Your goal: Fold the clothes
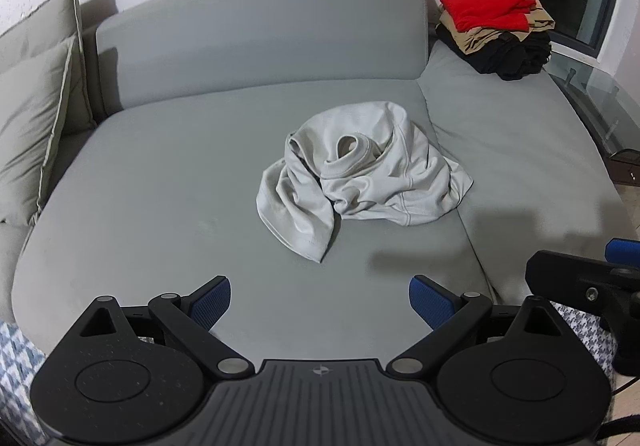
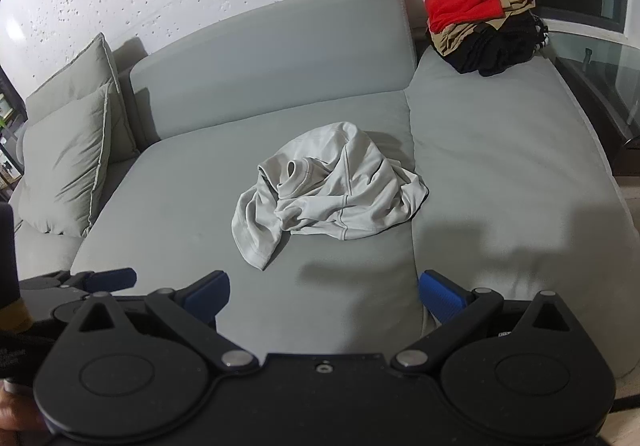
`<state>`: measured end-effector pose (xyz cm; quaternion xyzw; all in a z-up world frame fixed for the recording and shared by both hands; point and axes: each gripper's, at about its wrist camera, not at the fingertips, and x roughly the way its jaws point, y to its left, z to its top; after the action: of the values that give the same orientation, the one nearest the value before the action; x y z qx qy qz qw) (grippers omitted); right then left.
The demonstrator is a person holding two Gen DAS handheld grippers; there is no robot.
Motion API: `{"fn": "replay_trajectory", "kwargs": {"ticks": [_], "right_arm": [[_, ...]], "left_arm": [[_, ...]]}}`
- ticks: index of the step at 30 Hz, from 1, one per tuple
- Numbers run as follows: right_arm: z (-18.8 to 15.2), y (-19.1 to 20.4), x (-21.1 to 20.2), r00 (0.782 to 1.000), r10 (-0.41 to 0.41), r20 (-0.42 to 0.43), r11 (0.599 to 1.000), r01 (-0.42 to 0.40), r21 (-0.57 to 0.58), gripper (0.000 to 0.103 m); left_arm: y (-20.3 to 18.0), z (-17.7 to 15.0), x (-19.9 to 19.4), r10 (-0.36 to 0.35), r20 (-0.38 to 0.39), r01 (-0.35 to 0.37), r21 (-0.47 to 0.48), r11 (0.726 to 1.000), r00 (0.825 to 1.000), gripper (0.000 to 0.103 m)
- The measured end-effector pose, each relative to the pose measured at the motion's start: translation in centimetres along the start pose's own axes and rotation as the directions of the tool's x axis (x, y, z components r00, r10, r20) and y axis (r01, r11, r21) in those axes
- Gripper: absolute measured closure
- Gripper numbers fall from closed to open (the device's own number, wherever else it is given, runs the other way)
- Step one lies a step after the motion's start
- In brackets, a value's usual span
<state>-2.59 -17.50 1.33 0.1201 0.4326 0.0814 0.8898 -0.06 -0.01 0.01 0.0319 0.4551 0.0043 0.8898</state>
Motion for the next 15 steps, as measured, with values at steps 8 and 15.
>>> {"fn": "replay_trajectory", "kwargs": {"ticks": [8, 15], "right_arm": [[-0.1, 0.3, 0.2, 1.000, -0.009, 0.009, 1.000, 0.009, 0.002, 0.001], [-0.1, 0.0, 0.0, 1.000, 0.000, 0.003, 1.000, 0.000, 0.002, 0.001]], "left_arm": [[-0.4, -0.6, -0.5, 0.031, 0.023, -0.032, 0.023, 0.999, 0.999, 0.006], [0.1, -0.3, 0.6, 0.018, -0.011, -0.018, 0.008, 1.000, 1.000, 0.006]]}}
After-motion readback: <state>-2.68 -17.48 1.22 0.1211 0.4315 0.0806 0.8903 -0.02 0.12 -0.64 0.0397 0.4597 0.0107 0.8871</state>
